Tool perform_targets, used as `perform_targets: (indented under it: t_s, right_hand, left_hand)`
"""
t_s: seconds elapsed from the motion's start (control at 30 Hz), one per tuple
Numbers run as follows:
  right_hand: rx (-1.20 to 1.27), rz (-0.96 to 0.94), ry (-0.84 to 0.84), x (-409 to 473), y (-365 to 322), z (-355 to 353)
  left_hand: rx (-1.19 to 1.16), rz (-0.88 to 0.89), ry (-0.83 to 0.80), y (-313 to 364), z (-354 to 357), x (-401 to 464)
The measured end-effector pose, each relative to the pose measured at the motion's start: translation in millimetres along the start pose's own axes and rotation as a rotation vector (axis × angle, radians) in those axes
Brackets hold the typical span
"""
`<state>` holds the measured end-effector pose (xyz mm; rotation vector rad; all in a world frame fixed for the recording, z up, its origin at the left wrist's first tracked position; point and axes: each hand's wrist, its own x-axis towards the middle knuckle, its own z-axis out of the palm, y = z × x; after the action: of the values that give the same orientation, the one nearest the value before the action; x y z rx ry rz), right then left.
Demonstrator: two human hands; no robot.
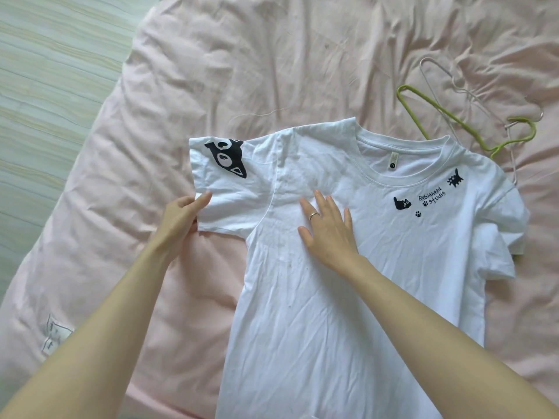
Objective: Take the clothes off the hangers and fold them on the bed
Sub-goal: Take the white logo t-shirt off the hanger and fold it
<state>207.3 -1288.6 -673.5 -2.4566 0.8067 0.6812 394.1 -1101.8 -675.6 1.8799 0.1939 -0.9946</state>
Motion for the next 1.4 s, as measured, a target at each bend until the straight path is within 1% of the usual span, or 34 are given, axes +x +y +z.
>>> perform_targets:
  t_s: [0.07, 0.13, 0.17, 0.23, 0.27, 0.3, 0.33, 0.37, 0.43, 0.47, 0.53, 0.57, 0.6, 0.63, 0.7, 0.73, 0.77, 0.8, 0.87, 0.93, 0.97, 1.0, 1.07, 1.1, 1.17, 1.23, 1.27, 1.4]
  right_hand:
    - [-0.009, -0.088, 0.08, 2, -4, 4]
    - [-0.043, -0.261, 0.174, 5, -12, 6]
    - [-0.085, -0.346, 0.195, 7, -17, 8]
    - [-0.176, -0.439, 0.114, 12, -26, 11]
    - [-0.177, -0.433, 0.044, 15, -30, 13]
    - [-0.106, -0.402, -0.004, 19, -33, 13]
    - [0.055, -0.336, -0.029, 20, -39, 8]
    - [0.331, -0.229, -0.018, 20, -43, 2]
    - [1.056, 0.042, -0.008, 16, -42, -21]
    - [1.325, 0.128, -0.033, 11, -34, -34]
    - [1.643, 0.19, -0.029, -3, 0, -58]
    - [1.732, 0.219, 0.011, -10, 19, -66]
    - [1.77, 0.253, 0.059, -17, 37, -73]
    - [1.751, 0.294, 0.097, -22, 53, -75]
    - [1.59, 0.38, 0.116, -27, 73, -72]
    - [1.485, 0.417, 0.122, -26, 79, -68]
    - [1.36, 0.429, 0.14, -25, 83, -66]
    - [1.228, 0.41, 0.173, -21, 83, -64]
    - [0.977, 0.314, 0.233, -10, 78, -62]
    - [0.78, 0.237, 0.249, 7, 69, -62]
    - [0.715, 0.193, 0.253, 16, 63, -63]
    - [0.654, 0.145, 0.249, 27, 56, -63]
    - [0.49, 0.047, 0.259, 49, 39, -67]
    - [0.411, 0.014, 0.252, 60, 30, -70]
    - [0.278, -0.002, 0.21, 83, 18, -73]
    - [0.213, 0.0, 0.188, 103, 8, -75]
    - [0.254, 0.009, 0.18, 111, 6, -75]
    - [0.623, 0.033, 0.186, 133, -3, -72]
  left_hand:
    - [-0.064, 0.069, 0.063, 1, 13, 3]
    - [-0.08, 0.141, 0.169, 0, 21, 6]
    - [-0.07, 0.177, 0.209, -1, 24, 6]
    - [-0.042, 0.261, 0.234, 0, 26, 4]
    - [-0.018, 0.306, 0.237, 2, 26, 2]
    - [0.01, 0.348, 0.236, 4, 27, 0]
    - [0.043, 0.392, 0.23, 8, 28, -2]
    - [0.093, 0.441, 0.229, 13, 31, -4]
    - [0.215, 0.583, 0.22, 28, 41, -14]
    - [0.274, 0.681, 0.186, 36, 51, -24]
    - [0.445, 0.922, 0.11, 45, 79, -47]
    - [0.571, 1.027, 0.074, 45, 92, -55]
    - [0.711, 1.07, 0.005, 44, 109, -64]
    - [0.871, 1.031, -0.097, 40, 123, -68]
    - [1.208, 0.831, -0.345, 30, 143, -72]
    - [1.269, 0.764, -0.408, 26, 148, -72]
    - [1.244, 0.732, -0.404, 22, 149, -70]
    - [1.175, 0.73, -0.334, 21, 144, -68]
    - [0.985, 0.739, -0.106, 15, 132, -58]
    - [0.857, 0.638, 0.07, 6, 118, -46]
    - [0.813, 0.553, 0.103, 2, 112, -41]
    - [0.769, 0.464, 0.096, -3, 106, -37]
    - [0.658, 0.303, 0.019, -12, 98, -31]
    - [0.61, 0.25, -0.03, -15, 95, -30]
    - [0.555, 0.219, -0.115, -20, 92, -26]
    - [0.541, 0.21, -0.175, -22, 89, -25]
    - [0.536, 0.201, -0.201, -22, 88, -24]
    - [0.545, 0.207, -0.268, -23, 80, -19]
